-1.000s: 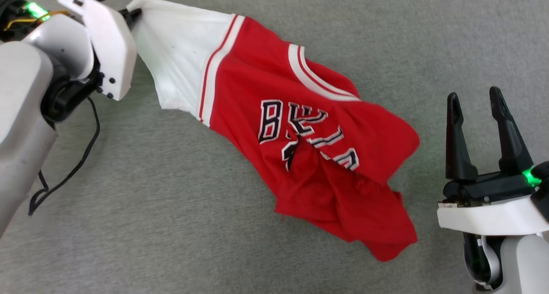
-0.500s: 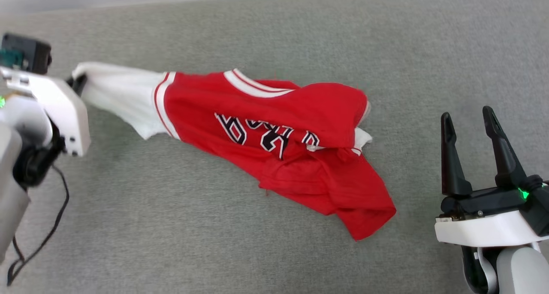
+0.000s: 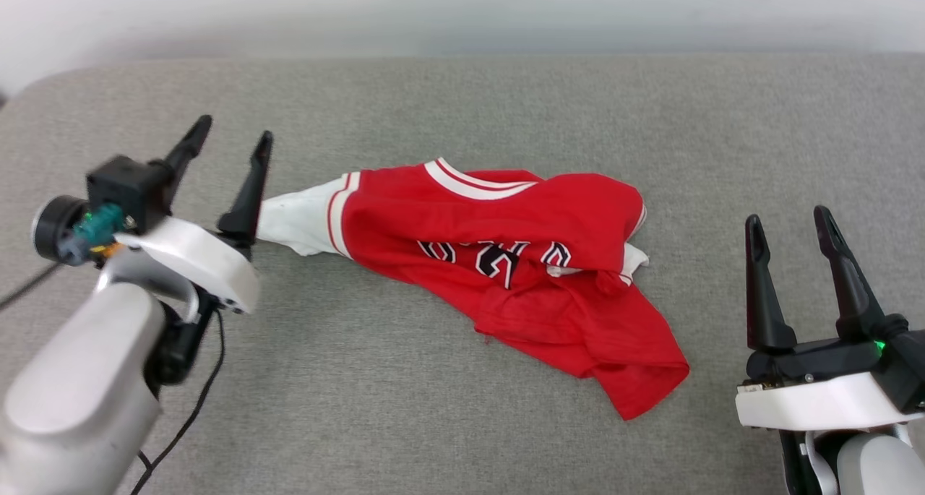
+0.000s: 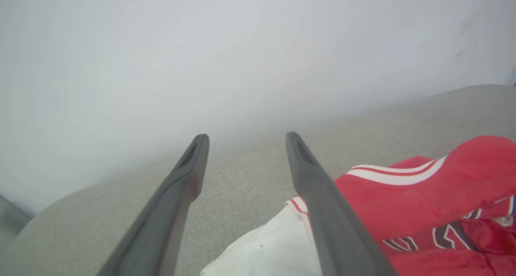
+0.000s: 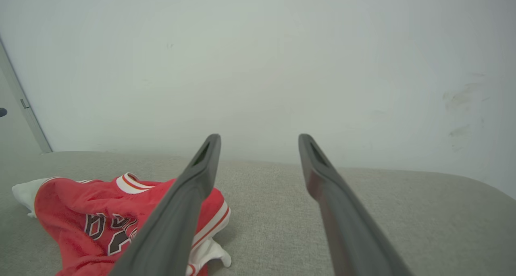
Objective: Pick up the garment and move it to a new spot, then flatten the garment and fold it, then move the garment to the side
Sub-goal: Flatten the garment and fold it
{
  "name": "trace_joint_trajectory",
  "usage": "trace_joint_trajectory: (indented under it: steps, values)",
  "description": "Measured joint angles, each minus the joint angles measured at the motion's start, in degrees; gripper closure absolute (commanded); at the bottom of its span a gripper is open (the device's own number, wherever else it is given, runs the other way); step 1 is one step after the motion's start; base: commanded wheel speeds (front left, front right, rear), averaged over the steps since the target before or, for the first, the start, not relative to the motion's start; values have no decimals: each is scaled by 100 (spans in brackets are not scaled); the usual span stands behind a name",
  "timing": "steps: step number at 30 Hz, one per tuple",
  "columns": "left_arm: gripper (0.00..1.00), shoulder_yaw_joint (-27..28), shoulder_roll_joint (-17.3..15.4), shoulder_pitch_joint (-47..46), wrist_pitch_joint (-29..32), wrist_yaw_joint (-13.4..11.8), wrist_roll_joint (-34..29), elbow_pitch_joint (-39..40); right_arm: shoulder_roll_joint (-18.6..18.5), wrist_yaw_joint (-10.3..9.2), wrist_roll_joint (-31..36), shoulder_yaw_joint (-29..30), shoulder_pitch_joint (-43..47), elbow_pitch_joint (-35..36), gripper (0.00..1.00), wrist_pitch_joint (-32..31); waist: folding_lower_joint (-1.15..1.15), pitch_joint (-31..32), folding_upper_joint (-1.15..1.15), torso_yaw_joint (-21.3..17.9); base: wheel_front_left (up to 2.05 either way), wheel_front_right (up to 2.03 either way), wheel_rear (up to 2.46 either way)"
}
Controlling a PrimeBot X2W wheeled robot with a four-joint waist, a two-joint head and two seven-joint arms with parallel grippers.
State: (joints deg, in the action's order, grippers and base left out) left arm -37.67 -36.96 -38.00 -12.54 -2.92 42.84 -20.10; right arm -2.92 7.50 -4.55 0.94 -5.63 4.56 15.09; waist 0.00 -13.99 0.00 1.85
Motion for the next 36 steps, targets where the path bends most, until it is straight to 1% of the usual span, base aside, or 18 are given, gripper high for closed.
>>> trace_joint_trajectory:
  steps: [2,4,5,7,11,14,18,20,23,25,27,31,34,36]
  values:
    - [0,74,103,196,-188,-160,-218,324,0,0,0,34,44,-10,0,0,0,99,0,61,0,0,0]
    - [0,208,272,491,-233,-243,-391,775,0,0,0,60,117,-9,0,0,-1,188,0,128,0,0,0]
    - [0,393,394,669,-236,-275,-555,1087,0,0,0,58,148,-10,0,-1,-1,221,0,164,0,0,0]
    - [0,759,606,1039,-255,-414,-929,1623,1,0,0,44,155,-11,0,0,-1,295,0,213,0,0,0]
    - [0,1156,961,2097,-253,-489,-1434,2043,2,0,-4,30,232,-26,0,0,-1,410,0,263,0,0,0]
    - [0,1377,1267,2613,-253,-412,-1472,2129,1,0,-23,18,254,-36,0,0,-1,469,0,268,0,0,0]
    - [0,1493,1485,3043,-253,-215,-1530,2087,0,0,-47,-11,274,-43,0,0,-1,491,0,245,0,0,0]
    - [0,1483,1524,3110,-253,-138,-1630,2039,1,0,-56,-33,274,-43,0,0,-1,484,0,225,0,0,0]
    - [0,1281,1480,3105,-199,-37,-1820,1920,0,0,-71,-87,291,-48,0,0,-1,470,0,176,0,0,0]
    - [0,1116,1451,3002,-12,-5,-1967,1922,0,0,-71,-129,293,-58,0,0,0,450,0,126,0,0,0]
    - [0,890,1439,2833,383,114,-2008,1976,1,0,-77,-151,283,-52,0,0,0,408,0,60,0,0,0]
    - [0,414,1449,2494,1377,385,-2071,2043,0,0,-108,-125,257,-31,0,0,0,263,0,-71,0,0,0]
    - [0,125,1612,2137,2146,613,-1894,2016,0,0,-111,-162,221,-23,0,0,0,119,0,-168,0,0,0]
    - [0,-73,1689,1914,2665,715,-1806,1917,0,0,-112,-223,194,-13,0,0,0,28,0,-253,0,0,0]
